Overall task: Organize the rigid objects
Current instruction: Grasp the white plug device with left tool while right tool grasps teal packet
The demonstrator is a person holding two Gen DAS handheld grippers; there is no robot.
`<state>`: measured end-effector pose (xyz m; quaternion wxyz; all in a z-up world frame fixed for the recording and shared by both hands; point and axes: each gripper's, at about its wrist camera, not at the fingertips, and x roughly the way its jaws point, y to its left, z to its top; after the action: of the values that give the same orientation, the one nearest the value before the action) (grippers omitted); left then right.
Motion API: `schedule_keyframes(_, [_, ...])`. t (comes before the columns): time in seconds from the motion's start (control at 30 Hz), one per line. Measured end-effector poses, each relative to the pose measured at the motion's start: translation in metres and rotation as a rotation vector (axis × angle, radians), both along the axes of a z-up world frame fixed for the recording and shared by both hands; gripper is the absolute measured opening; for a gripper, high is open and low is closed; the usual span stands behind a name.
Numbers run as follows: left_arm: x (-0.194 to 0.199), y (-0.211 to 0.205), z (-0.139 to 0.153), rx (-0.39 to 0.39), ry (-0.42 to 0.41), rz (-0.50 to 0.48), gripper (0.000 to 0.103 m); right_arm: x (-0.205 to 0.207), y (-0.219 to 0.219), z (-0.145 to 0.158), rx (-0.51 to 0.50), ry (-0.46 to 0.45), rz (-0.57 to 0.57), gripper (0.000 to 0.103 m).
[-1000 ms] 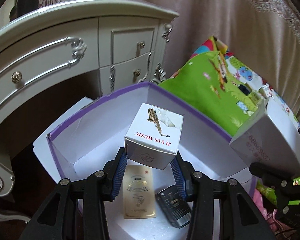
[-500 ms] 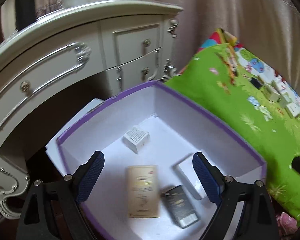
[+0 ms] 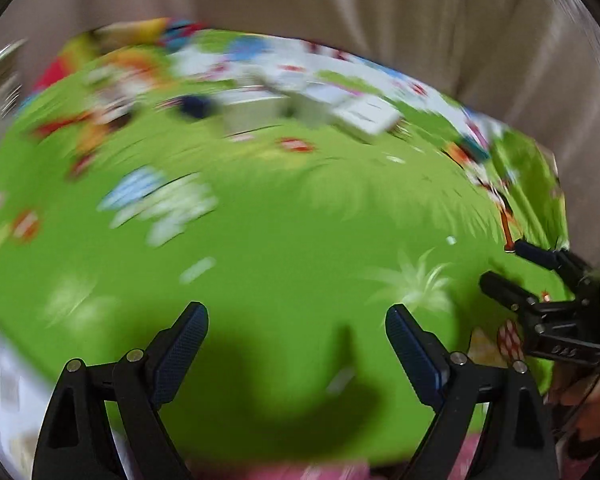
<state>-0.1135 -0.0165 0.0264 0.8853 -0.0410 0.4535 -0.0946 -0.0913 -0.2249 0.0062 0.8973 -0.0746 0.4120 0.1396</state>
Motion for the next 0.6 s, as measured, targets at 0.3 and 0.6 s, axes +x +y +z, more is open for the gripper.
schedule_keyframes(0.3, [0.116, -0.073, -0.02, 0.221, -0.054, -0.21, 0.092, 0.111, -0.132, -0.024, 0.018, 0.074, -0.267, 0.093])
schedule_keyframes(0.6, [0.132, -0.068, -0.027, 0.147, -0.033, -0.232, 0.103, 0.241, -0.189, -0.025, -0.002, 0.082, -0.318, 0.093])
